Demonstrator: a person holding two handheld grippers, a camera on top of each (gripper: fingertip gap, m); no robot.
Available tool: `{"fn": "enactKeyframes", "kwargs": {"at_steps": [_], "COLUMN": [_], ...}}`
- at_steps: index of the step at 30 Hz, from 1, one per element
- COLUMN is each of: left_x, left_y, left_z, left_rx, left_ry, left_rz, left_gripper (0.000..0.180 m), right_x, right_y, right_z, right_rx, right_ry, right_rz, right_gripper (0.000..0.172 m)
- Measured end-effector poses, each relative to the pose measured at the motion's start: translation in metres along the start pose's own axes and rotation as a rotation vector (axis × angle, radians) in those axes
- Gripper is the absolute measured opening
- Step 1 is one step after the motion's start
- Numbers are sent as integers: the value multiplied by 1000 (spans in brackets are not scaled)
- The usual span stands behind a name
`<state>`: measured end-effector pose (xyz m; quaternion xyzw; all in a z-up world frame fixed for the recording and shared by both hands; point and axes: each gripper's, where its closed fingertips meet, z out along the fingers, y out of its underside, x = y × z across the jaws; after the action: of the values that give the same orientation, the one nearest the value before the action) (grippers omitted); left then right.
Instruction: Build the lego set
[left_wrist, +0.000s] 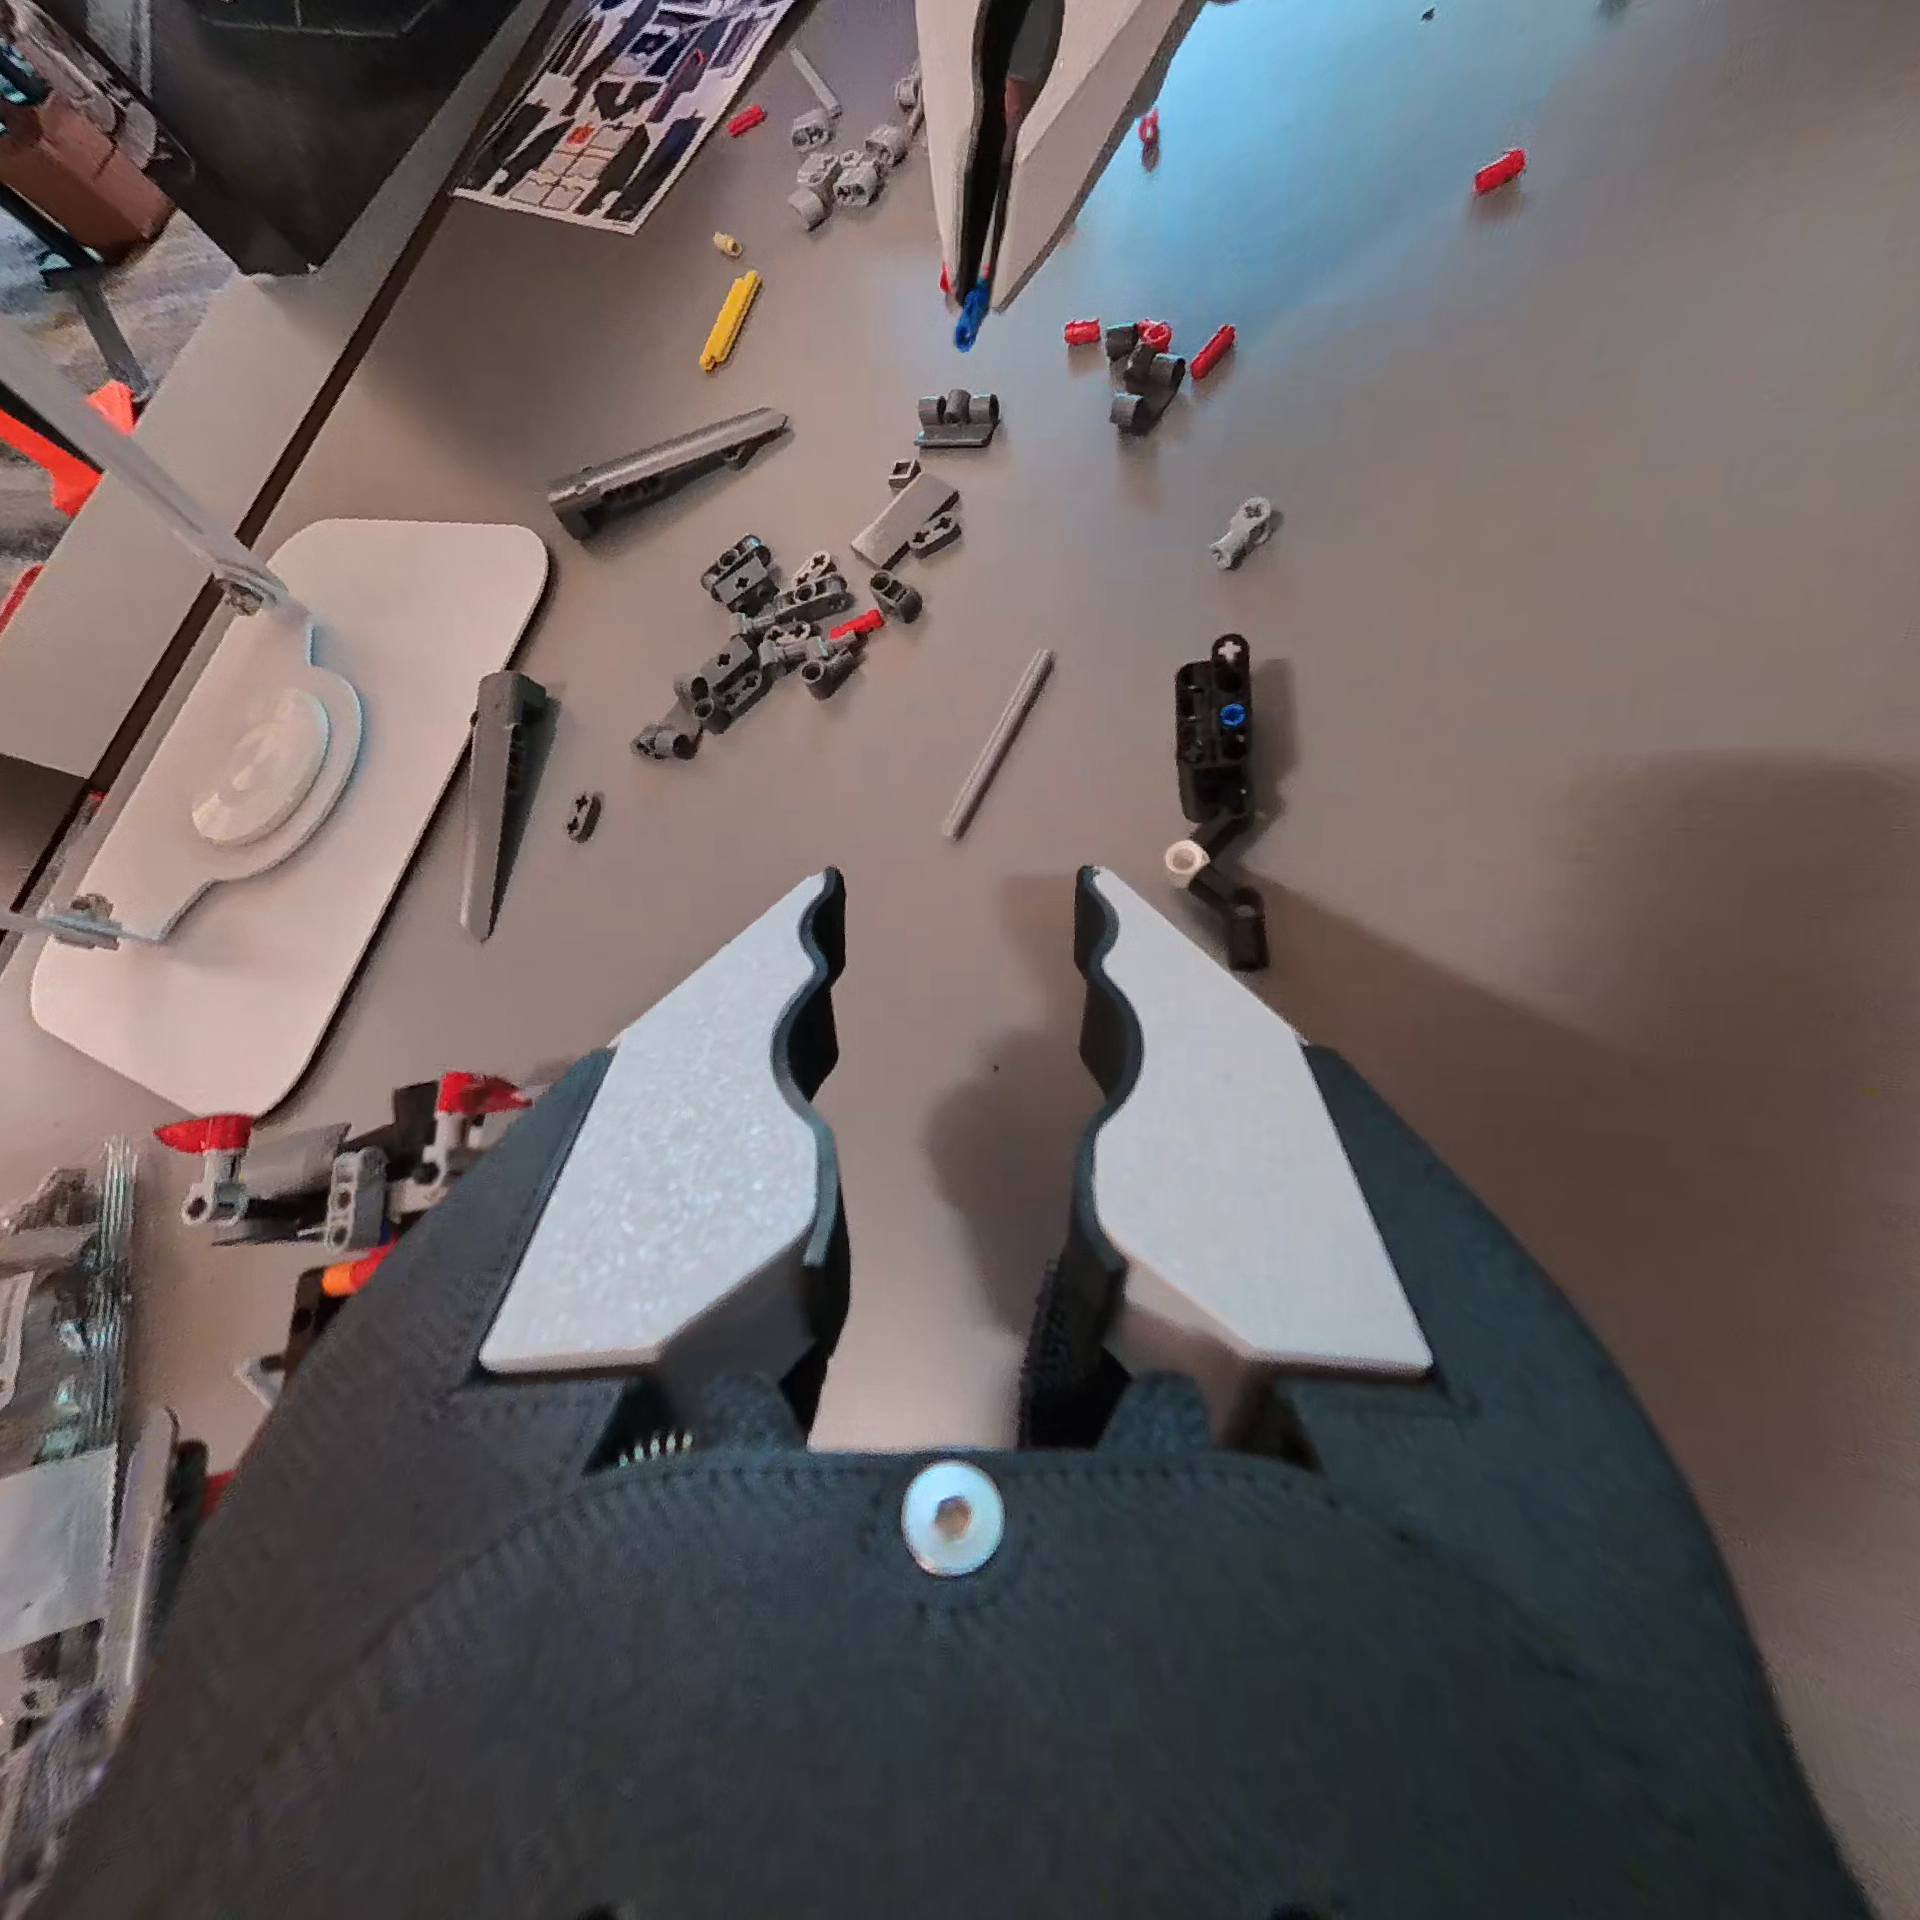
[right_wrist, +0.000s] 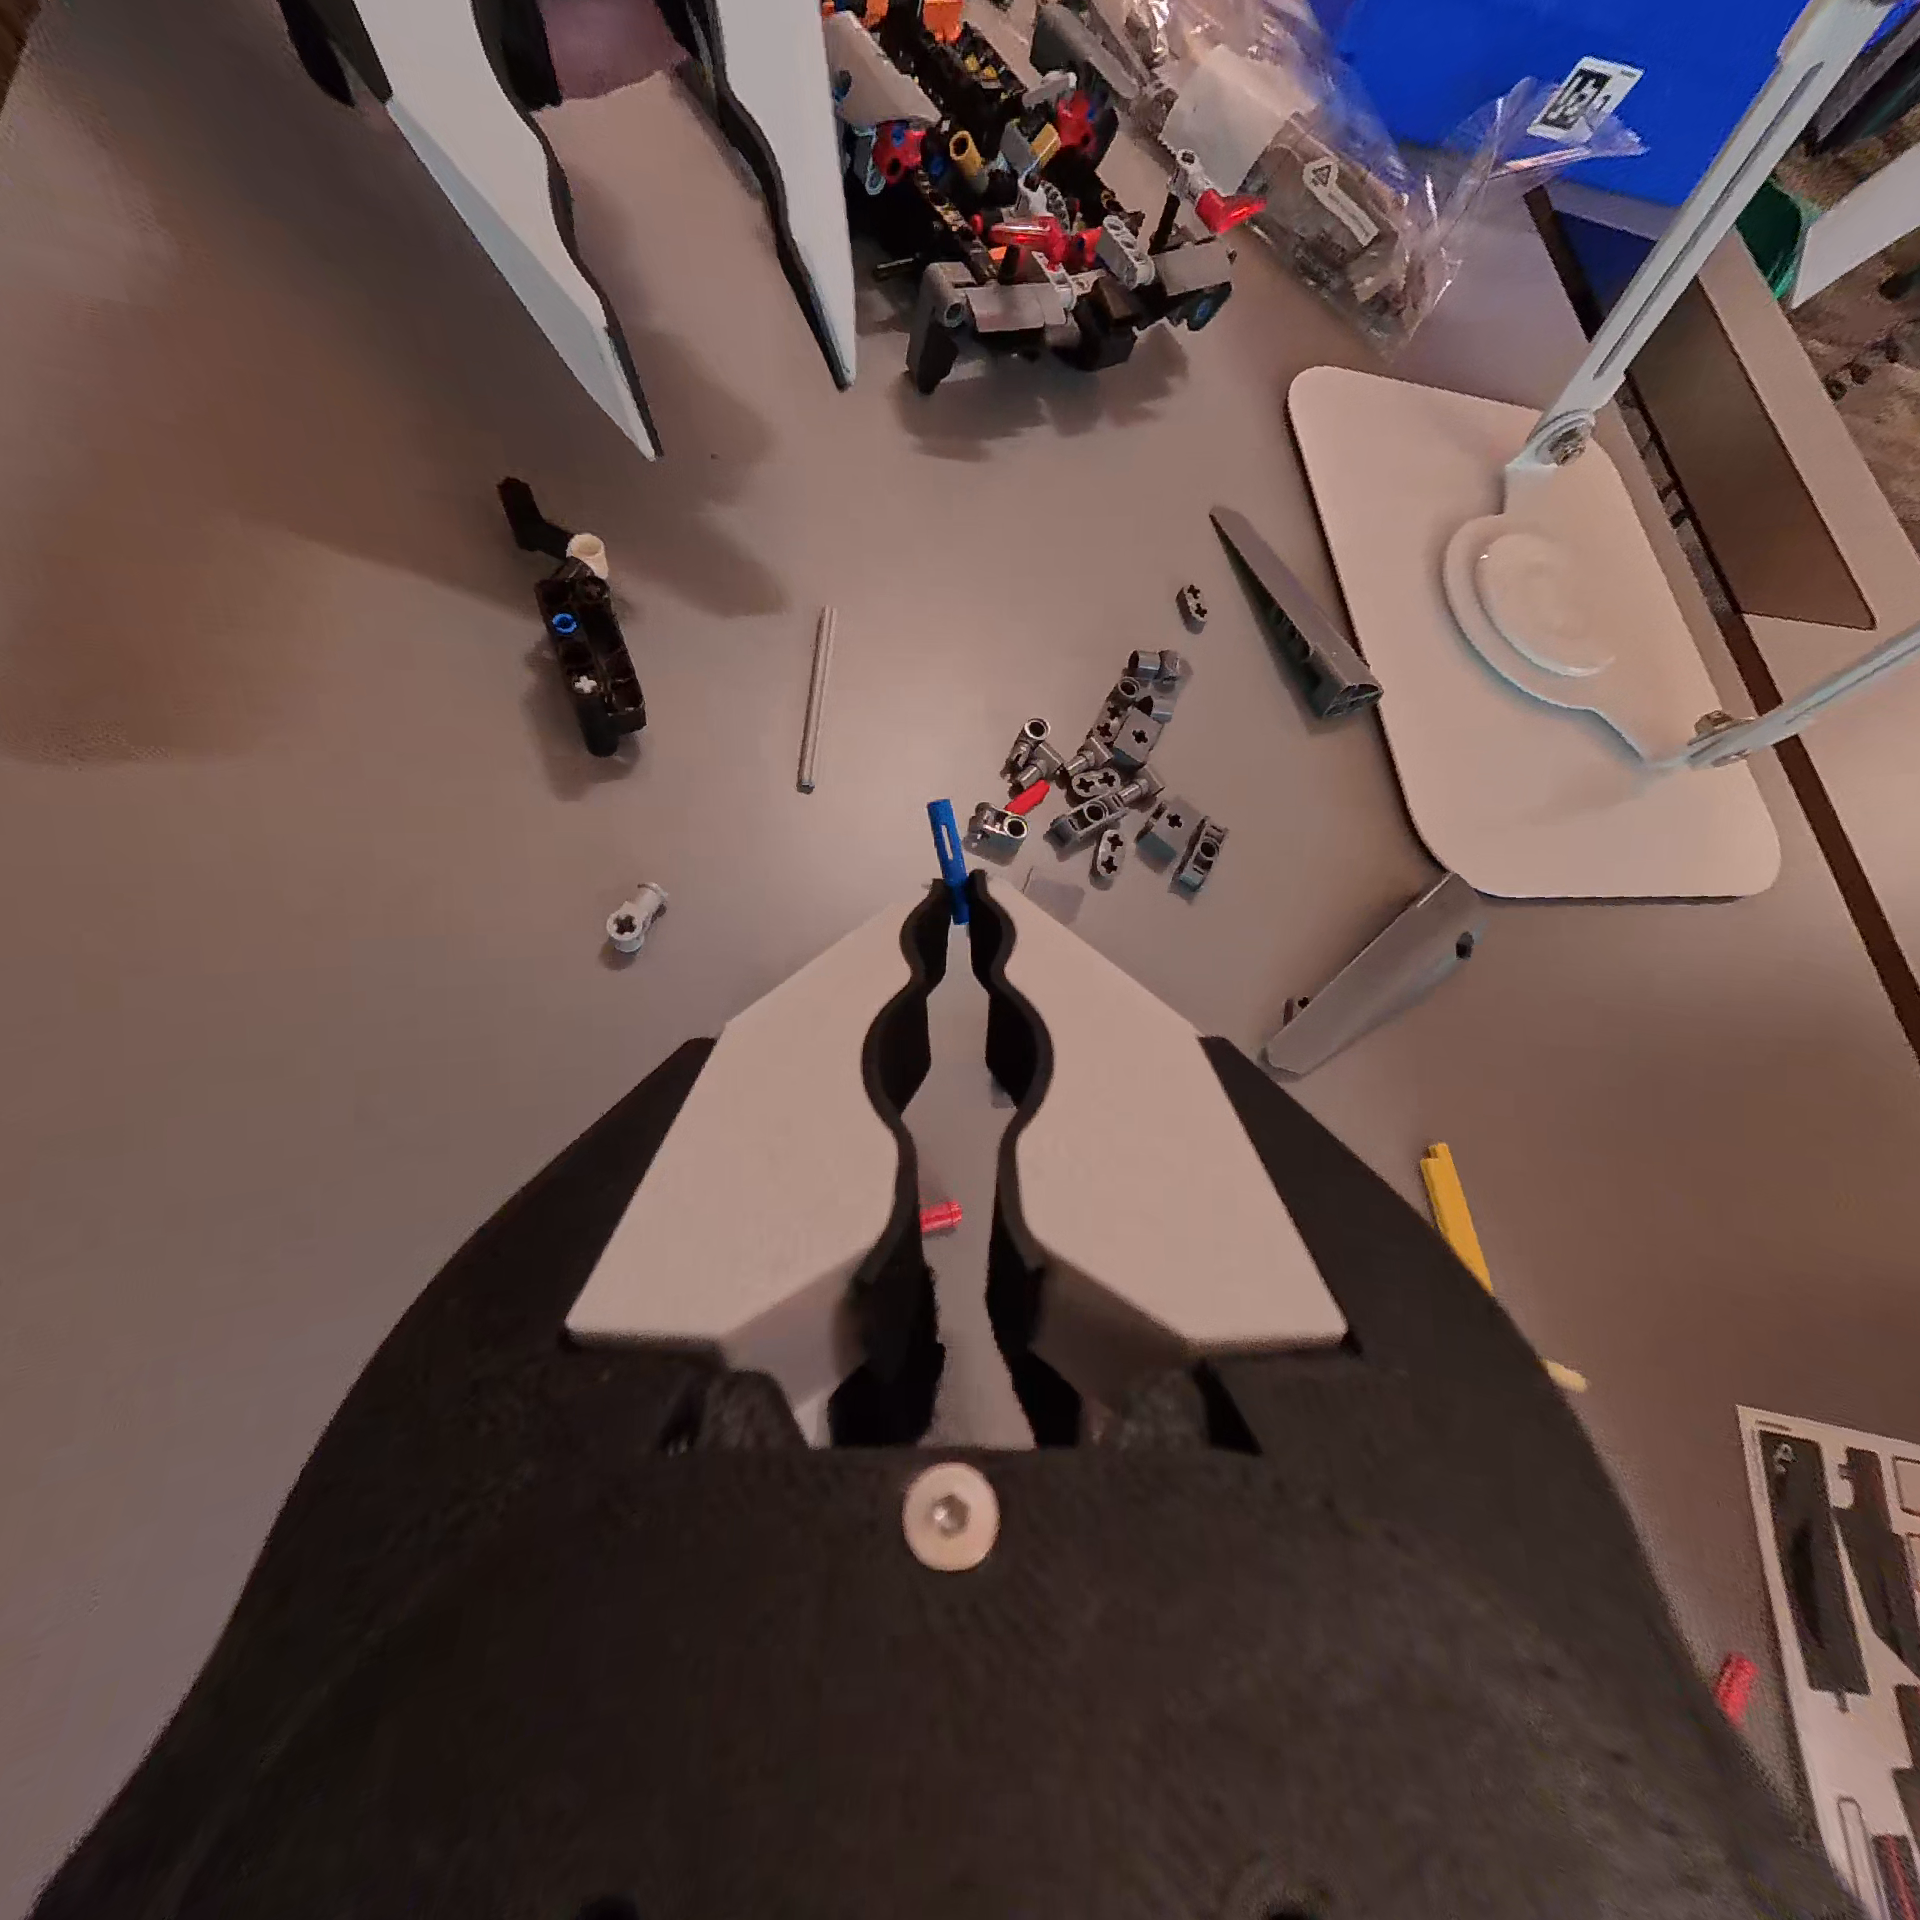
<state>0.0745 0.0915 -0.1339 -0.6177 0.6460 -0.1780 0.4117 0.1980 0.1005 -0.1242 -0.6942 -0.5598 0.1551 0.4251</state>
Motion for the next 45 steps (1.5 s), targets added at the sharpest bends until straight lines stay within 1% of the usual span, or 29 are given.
{"fn": "enactKeyframes", "kwargs": {"at_steps": [1, 6, 10, 20, 39, 45], "left_x": [-1, -1, -1, 1, 10, 13], "left_y": [-1, -7, -6, -7, -10, -9], "left_z": [3, 14, 16, 10, 7, 1], "left_rx": [-3, -9, -9, -12, -24, -35], "left_ry": [4, 35, 39, 37, 56, 50], "left_rz": [6, 36, 29, 30, 27, 27], "left_gripper": [43, 42, 42, 41, 41, 42], "right_x": [-1, -3, -3, -5, -1, 0], "right_y": [0, -2, -3, -2, 4, 4], "right_z": [1, 2, 2, 7, 7, 6], "right_rx": [1, 12, 28, 38, 25, 31], "right_ry": [-2, 16, 13, 16, 39, 39], "right_rz": [0, -22, -12, -8, -20, -17], "right_gripper": [1, 1, 1, 1, 1, 1]}}
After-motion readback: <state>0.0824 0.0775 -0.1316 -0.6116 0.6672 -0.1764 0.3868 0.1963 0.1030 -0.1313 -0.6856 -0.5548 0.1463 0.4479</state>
